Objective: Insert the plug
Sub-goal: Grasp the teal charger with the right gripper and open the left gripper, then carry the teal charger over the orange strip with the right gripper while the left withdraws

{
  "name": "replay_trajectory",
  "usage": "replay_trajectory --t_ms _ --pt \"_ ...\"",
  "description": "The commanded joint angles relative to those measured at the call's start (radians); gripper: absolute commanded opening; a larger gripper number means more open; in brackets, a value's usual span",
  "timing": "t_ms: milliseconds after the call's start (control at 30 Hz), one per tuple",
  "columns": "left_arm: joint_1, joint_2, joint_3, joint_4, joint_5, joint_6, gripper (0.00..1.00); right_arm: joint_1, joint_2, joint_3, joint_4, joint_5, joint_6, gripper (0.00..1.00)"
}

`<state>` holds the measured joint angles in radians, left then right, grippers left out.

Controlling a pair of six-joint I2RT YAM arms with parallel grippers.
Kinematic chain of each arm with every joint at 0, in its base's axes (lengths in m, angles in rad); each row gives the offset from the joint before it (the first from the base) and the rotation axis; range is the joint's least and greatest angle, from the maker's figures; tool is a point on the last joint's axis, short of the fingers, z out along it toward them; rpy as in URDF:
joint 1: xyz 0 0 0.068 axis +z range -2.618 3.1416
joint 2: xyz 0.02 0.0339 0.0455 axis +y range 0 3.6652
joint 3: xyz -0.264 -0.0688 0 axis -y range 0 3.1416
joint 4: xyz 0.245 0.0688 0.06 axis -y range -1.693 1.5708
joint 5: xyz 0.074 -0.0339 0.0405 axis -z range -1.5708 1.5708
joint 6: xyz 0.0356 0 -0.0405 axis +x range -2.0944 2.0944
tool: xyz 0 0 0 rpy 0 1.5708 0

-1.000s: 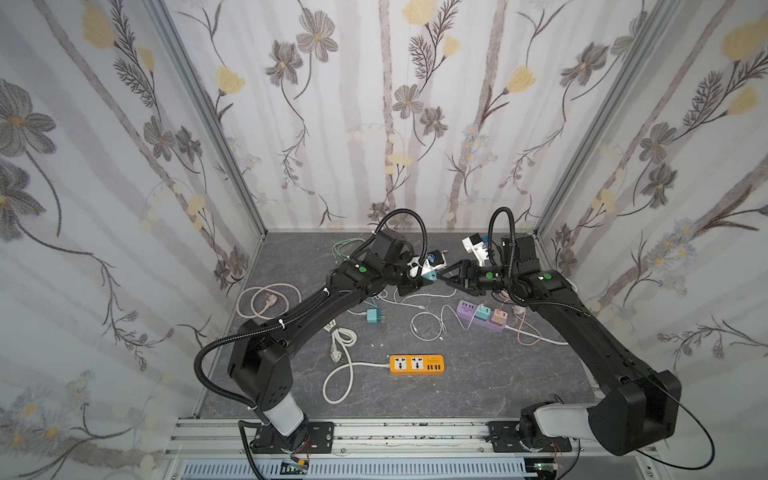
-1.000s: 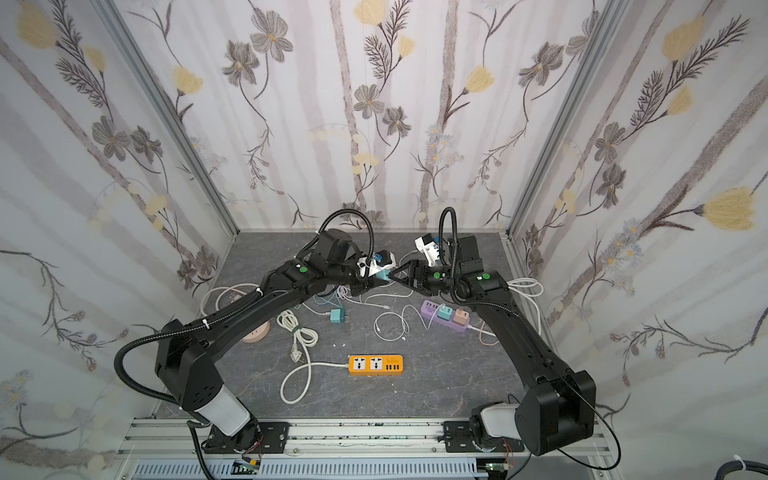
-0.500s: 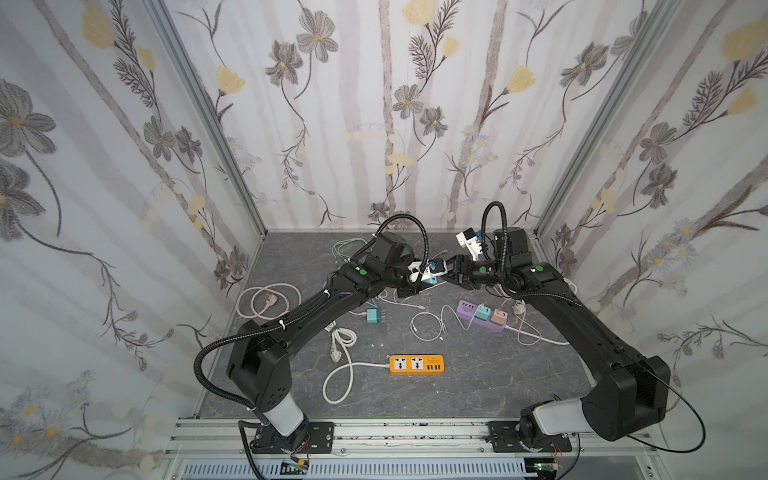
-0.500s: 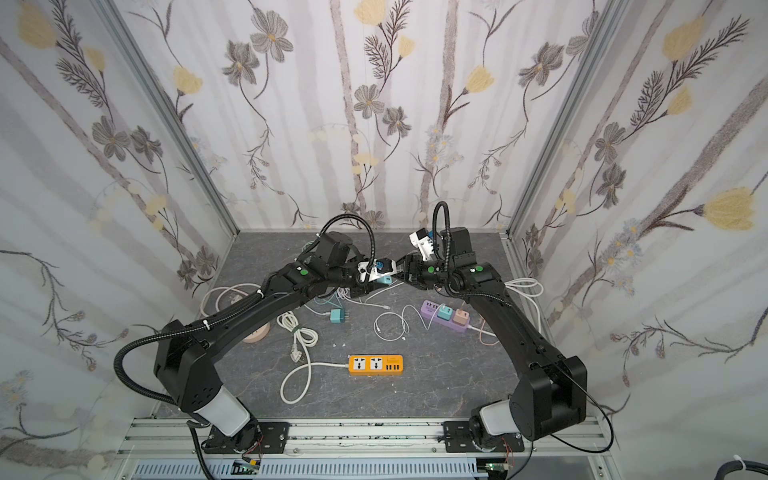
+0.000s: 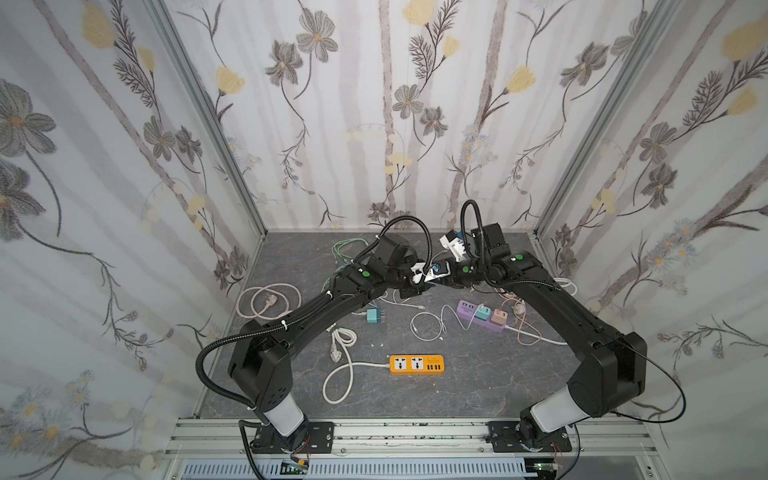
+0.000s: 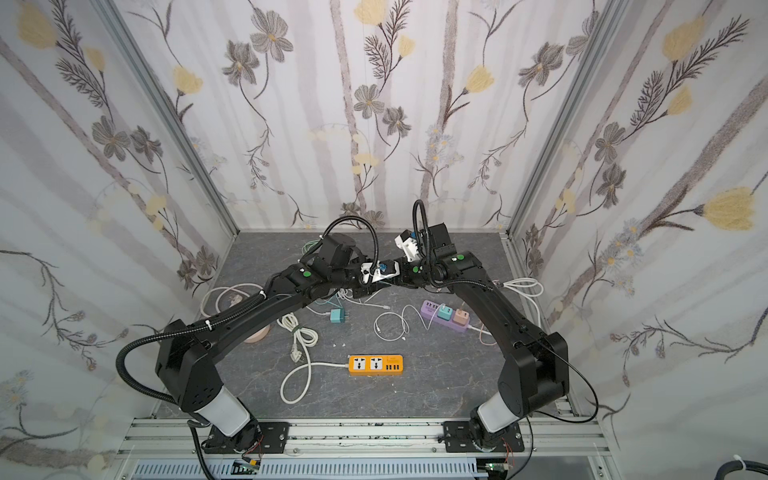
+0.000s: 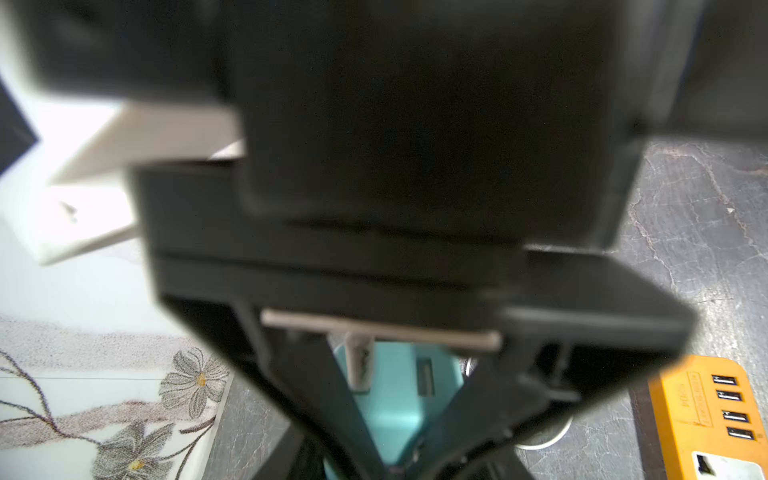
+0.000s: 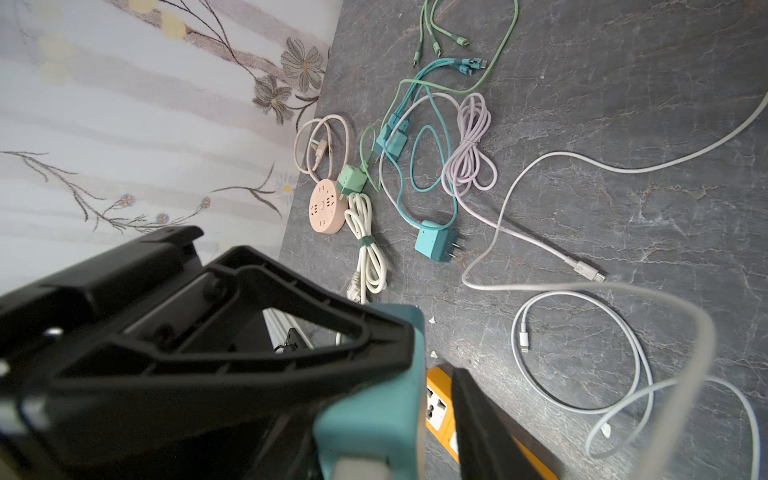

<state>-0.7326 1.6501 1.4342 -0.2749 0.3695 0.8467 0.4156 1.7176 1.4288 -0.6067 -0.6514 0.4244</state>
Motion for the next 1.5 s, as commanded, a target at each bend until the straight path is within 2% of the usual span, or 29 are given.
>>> replay_trajectory --t_ms 0,200,300,500,567,633,667,733,833,900,933,1000,1100,1200,1467 --pt "-0.011 0.005 0.006 0.007 -0.031 0.055 0.17 0.008 0.016 0.025 -0.023 0.033 -0.031 0.41" --pt "-0.016 0.015 0.012 -0.016 -0.056 0.068 0.17 0.012 -0.011 0.011 0.015 0.059 -0.016 0.43" --pt "-0.017 0.022 0.012 -0.014 -0.072 0.061 0.17 0.013 -0.037 -0.007 0.038 0.073 -0.013 0.39" --pt "-0.017 0.024 0.013 -0.020 -0.057 0.040 0.18 0.021 -0.051 -0.029 0.102 0.010 -0.002 0.19" --pt "-0.017 0.016 0.012 -0.028 -0.051 0.028 0.21 0.023 -0.064 -0.041 0.122 0.015 0.000 0.12" --pt "-0.016 -0.004 0.011 -0.021 -0.048 0.005 0.33 0.022 -0.081 -0.058 0.121 0.032 -0.005 0.03" --pt "-0.012 -0.021 -0.002 -0.018 -0.041 -0.012 0.46 0.021 -0.090 -0.065 0.114 0.045 -0.019 0.00" --pt "0.003 -0.064 -0.041 -0.017 -0.022 -0.064 0.63 0.016 -0.100 -0.071 0.077 0.062 -0.068 0.00" --pt "0.027 -0.154 -0.142 0.034 -0.003 -0.164 0.78 0.012 -0.104 -0.071 0.019 0.076 -0.148 0.00" --pt "0.040 -0.225 -0.233 0.096 -0.016 -0.213 0.83 0.010 -0.103 -0.065 -0.018 0.080 -0.208 0.00" --pt "0.048 -0.266 -0.281 0.138 -0.032 -0.243 0.86 0.010 -0.099 -0.063 -0.040 0.089 -0.240 0.00" --pt "0.067 -0.333 -0.367 0.214 -0.066 -0.303 0.99 0.011 -0.090 -0.057 -0.087 0.098 -0.325 0.00" --pt "0.092 -0.450 -0.497 0.356 -0.157 -0.389 1.00 0.017 -0.068 -0.050 -0.170 0.122 -0.467 0.00" --pt "0.105 -0.526 -0.592 0.479 -0.300 -0.438 1.00 0.041 -0.049 -0.053 -0.237 0.168 -0.619 0.00" --pt "0.117 -0.538 -0.630 0.617 -0.678 -0.558 1.00 0.097 -0.004 -0.056 -0.349 0.158 -0.846 0.00"
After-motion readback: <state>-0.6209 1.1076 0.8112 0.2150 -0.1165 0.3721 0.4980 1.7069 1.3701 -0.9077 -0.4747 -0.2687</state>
